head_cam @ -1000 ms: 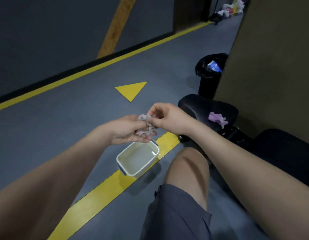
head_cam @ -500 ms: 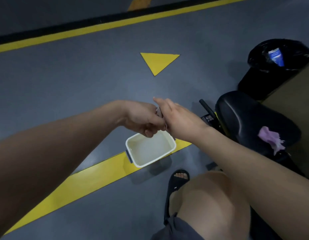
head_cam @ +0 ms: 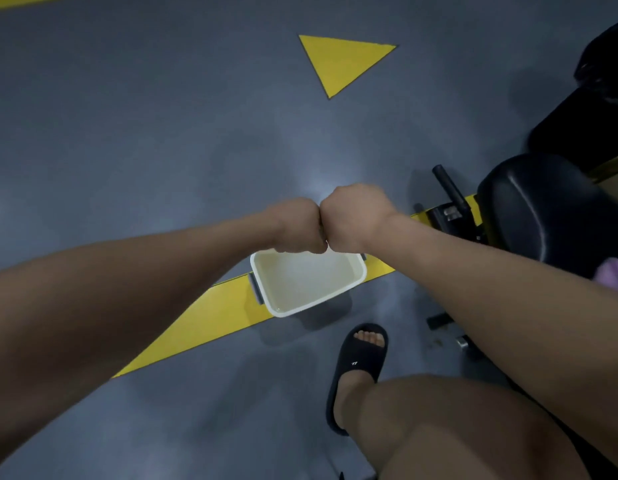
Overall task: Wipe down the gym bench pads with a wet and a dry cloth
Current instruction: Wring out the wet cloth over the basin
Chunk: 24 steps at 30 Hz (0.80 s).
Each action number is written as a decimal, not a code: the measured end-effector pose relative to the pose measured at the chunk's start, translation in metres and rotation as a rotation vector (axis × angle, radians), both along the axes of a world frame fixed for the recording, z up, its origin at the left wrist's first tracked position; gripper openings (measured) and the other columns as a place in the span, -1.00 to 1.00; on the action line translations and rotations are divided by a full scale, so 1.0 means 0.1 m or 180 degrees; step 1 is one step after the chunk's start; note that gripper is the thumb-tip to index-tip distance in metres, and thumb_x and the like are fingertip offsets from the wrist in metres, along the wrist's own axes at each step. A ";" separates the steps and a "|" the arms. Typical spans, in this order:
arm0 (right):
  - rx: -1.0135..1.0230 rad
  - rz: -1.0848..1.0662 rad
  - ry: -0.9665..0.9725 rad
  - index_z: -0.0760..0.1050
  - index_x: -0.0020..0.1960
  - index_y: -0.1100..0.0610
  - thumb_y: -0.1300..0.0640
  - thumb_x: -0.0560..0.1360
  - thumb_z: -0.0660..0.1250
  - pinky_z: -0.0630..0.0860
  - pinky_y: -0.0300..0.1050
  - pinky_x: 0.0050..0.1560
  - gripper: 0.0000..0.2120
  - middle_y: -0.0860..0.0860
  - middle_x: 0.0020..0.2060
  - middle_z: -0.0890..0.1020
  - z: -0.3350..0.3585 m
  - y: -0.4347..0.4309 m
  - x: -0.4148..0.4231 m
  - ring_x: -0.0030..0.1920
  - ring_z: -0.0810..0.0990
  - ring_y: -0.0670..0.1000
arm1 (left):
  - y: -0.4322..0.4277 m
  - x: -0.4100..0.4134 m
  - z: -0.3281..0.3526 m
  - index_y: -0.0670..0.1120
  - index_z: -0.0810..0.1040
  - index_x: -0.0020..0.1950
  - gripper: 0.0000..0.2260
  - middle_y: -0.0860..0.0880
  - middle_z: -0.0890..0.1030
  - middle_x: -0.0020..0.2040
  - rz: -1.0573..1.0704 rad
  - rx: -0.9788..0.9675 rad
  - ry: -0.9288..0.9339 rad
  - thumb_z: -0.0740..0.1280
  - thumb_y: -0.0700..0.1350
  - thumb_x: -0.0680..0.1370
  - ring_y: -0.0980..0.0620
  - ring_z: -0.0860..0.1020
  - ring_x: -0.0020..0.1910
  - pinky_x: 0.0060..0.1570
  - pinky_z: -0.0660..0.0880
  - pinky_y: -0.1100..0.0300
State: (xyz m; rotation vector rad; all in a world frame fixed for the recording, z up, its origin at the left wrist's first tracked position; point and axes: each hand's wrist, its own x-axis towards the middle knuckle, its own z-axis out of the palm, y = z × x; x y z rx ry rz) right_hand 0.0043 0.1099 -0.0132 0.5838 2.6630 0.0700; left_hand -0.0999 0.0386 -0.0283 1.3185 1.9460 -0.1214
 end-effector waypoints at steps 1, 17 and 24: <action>-0.0149 -0.0151 -0.0078 0.34 -0.32 0.05 0.18 0.45 0.26 0.41 -0.13 -0.25 -0.80 -0.03 -0.36 0.42 -0.06 0.02 -0.05 -0.35 0.45 0.08 | 0.01 0.01 -0.07 -0.14 0.53 -0.23 -0.87 -0.08 0.47 -0.36 -0.0113 0.0176 0.0246 0.35 -0.14 0.49 -0.14 0.46 -0.31 -0.31 0.35 0.15; -0.1622 -0.1187 -0.0299 0.33 -0.32 0.17 0.29 0.50 0.13 0.29 -0.12 -0.45 -0.77 0.13 -0.44 0.43 -0.53 0.11 -0.10 -0.45 0.42 0.08 | 0.02 -0.07 -0.73 -0.10 0.40 -0.09 -0.96 -0.21 0.58 -0.07 -0.0369 0.1219 0.0951 0.24 -0.20 0.55 -0.20 0.39 -0.23 -0.27 0.31 0.08; -0.1227 -0.1102 0.0190 0.47 -0.08 0.04 0.07 0.52 0.16 0.39 -0.14 -0.19 -0.88 0.02 -0.13 0.53 -0.64 0.17 -0.07 -0.16 0.48 0.12 | 0.05 -0.18 -0.74 -0.15 0.44 -0.22 -0.85 -0.19 0.52 -0.26 0.0176 0.1243 0.0396 0.38 -0.14 0.46 -0.24 0.44 -0.26 -0.33 0.32 0.11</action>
